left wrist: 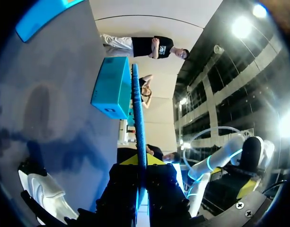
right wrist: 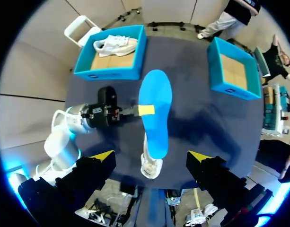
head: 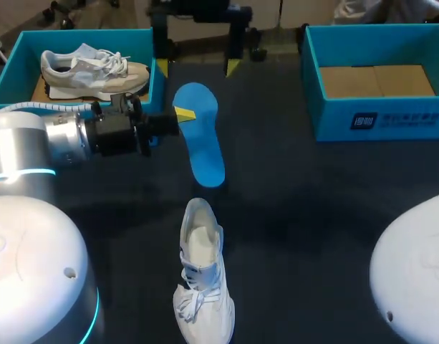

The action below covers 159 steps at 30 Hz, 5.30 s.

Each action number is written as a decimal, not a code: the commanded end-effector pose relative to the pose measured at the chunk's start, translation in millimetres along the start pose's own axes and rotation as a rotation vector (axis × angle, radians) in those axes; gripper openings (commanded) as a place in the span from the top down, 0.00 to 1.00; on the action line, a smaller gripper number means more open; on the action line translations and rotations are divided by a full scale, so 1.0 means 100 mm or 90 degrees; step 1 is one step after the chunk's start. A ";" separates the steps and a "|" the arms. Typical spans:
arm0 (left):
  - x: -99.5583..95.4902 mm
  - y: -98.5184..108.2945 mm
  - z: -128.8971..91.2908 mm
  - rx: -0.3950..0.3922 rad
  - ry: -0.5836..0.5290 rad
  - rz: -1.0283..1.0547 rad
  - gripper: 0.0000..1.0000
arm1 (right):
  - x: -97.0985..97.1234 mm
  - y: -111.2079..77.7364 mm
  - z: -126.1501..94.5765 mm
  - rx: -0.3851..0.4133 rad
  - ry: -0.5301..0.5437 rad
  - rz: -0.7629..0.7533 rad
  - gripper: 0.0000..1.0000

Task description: Take the shoe out of the shoebox, open the shoe tongue, remove and reinsert the insole, then place the shoe into the shoebox

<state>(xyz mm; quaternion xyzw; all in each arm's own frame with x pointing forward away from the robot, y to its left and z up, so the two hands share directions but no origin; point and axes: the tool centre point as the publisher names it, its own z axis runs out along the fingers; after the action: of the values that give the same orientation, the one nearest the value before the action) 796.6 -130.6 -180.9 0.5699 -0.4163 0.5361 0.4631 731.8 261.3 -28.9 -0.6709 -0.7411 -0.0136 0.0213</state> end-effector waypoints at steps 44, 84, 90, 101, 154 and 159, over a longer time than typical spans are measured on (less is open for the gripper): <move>0.00 0.01 0.00 0.001 -0.001 0.000 1.00 | -0.65 0.01 0.36 0.013 0.492 0.007 0.00; 0.09 0.02 -0.08 -0.016 0.024 0.083 1.00 | -0.79 0.11 0.98 -0.042 0.895 -0.052 0.00; 0.12 0.00 -0.14 -0.017 0.039 0.145 1.00 | -0.80 0.11 1.01 -0.040 0.911 -0.054 0.00; 0.23 0.10 -0.24 -0.012 0.101 0.449 1.00 | -0.80 0.15 1.00 -0.032 0.906 -0.056 0.00; 0.48 -0.05 -0.32 -0.075 0.259 1.742 1.00 | -0.81 0.16 1.01 -0.021 0.906 -0.045 0.00; 0.47 -0.04 -0.31 -0.079 0.267 1.746 1.00 | -0.81 0.16 1.01 -0.021 0.906 -0.045 0.00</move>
<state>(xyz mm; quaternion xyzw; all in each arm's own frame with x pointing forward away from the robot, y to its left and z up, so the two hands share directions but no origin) 793.1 -98.6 -133.2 -0.2790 -0.6344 0.6689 -0.2691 754.6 185.8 -133.0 -0.4745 -0.5689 -0.4597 0.4898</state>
